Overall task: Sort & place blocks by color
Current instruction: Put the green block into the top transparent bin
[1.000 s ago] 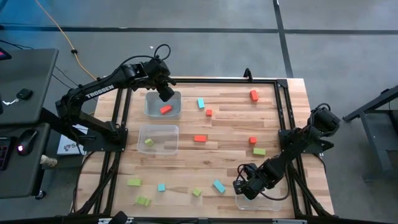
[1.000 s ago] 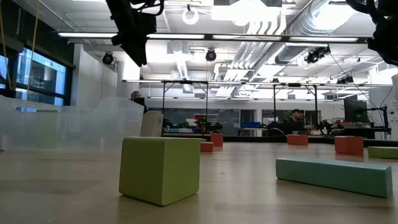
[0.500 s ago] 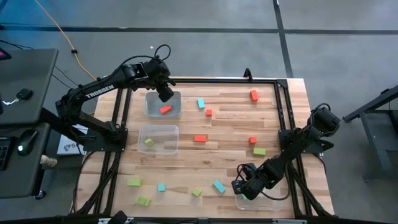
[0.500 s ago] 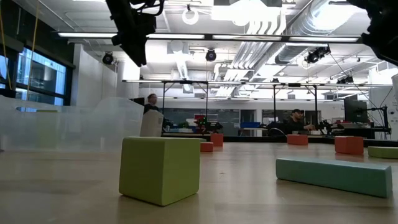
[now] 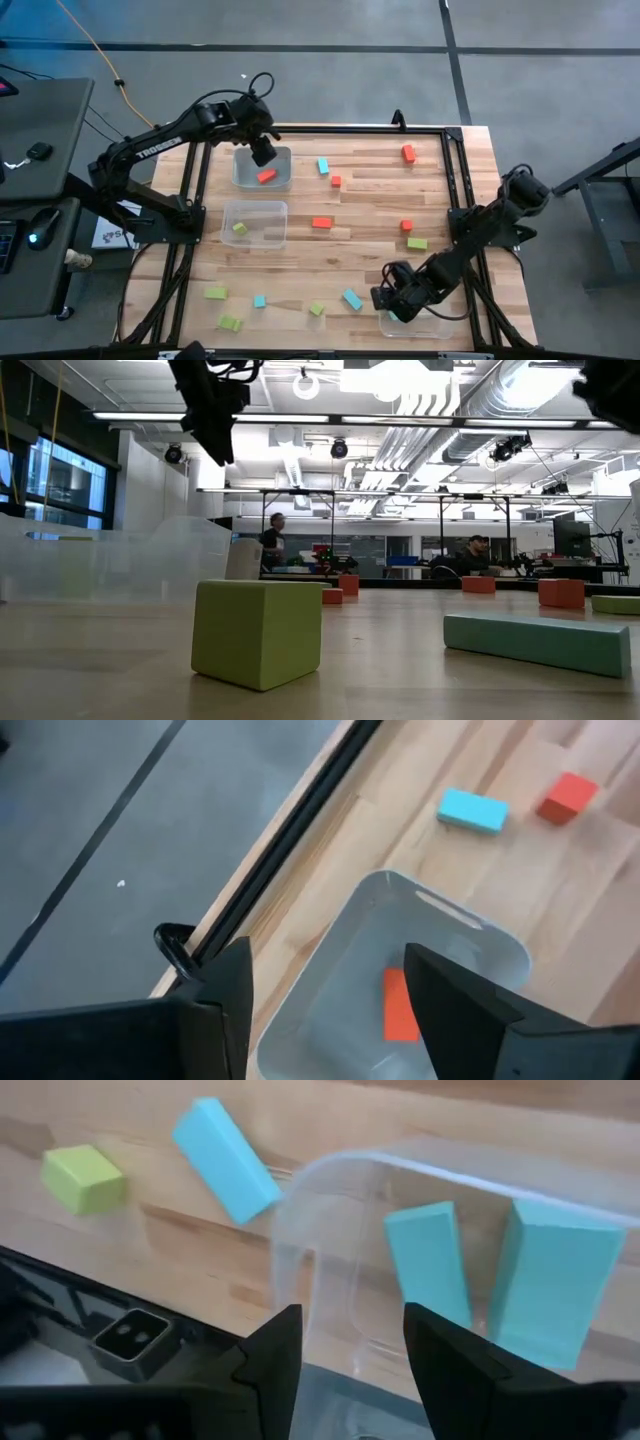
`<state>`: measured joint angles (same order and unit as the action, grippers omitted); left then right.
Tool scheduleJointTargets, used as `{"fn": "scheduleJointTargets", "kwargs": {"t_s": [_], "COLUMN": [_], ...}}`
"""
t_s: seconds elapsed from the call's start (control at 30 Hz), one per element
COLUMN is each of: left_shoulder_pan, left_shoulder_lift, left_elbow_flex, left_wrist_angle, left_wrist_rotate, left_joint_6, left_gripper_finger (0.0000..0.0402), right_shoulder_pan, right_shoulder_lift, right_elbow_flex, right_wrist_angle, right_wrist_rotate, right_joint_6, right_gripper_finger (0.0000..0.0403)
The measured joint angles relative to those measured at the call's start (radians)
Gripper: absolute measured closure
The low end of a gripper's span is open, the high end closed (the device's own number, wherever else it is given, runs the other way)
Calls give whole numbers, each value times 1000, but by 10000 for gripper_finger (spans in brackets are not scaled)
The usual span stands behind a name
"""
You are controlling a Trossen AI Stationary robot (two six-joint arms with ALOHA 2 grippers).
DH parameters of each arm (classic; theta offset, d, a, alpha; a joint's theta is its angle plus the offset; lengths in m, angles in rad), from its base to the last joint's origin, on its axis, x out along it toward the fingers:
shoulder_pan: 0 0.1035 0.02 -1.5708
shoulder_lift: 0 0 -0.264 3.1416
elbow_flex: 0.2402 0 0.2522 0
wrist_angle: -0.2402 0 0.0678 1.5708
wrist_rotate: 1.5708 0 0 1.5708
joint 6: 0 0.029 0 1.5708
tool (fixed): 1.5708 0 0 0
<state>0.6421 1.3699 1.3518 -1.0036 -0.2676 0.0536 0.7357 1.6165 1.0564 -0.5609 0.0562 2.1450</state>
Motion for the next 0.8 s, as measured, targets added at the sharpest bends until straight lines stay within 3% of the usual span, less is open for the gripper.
{"fn": "scheduleJointTargets", "kwargs": {"t_s": [0.2,0.47,0.67,0.8], "left_shoulder_pan": [-25,-111,-218,-313], "left_shoulder_lift": [-1,-2,-27,-61], "left_elbow_flex": [0,0,0,0], "left_wrist_angle": [-59,-97,-249,-330], "left_wrist_rotate": [21,239,254,257], "left_joint_6": [-4,-124,-173,-221], "left_gripper_finger": [210,210,209,209], "right_shoulder_pan": [0,-18,-48,-84], "right_shoulder_lift": [-9,-10,-10,-10], "right_elbow_flex": [125,278,383,431], "right_wrist_angle": [-237,-602,-854,-954], "right_wrist_rotate": [-7,41,158,177], "right_joint_6": [-11,-94,-285,-448], "right_gripper_finger": [238,237,237,237]}}
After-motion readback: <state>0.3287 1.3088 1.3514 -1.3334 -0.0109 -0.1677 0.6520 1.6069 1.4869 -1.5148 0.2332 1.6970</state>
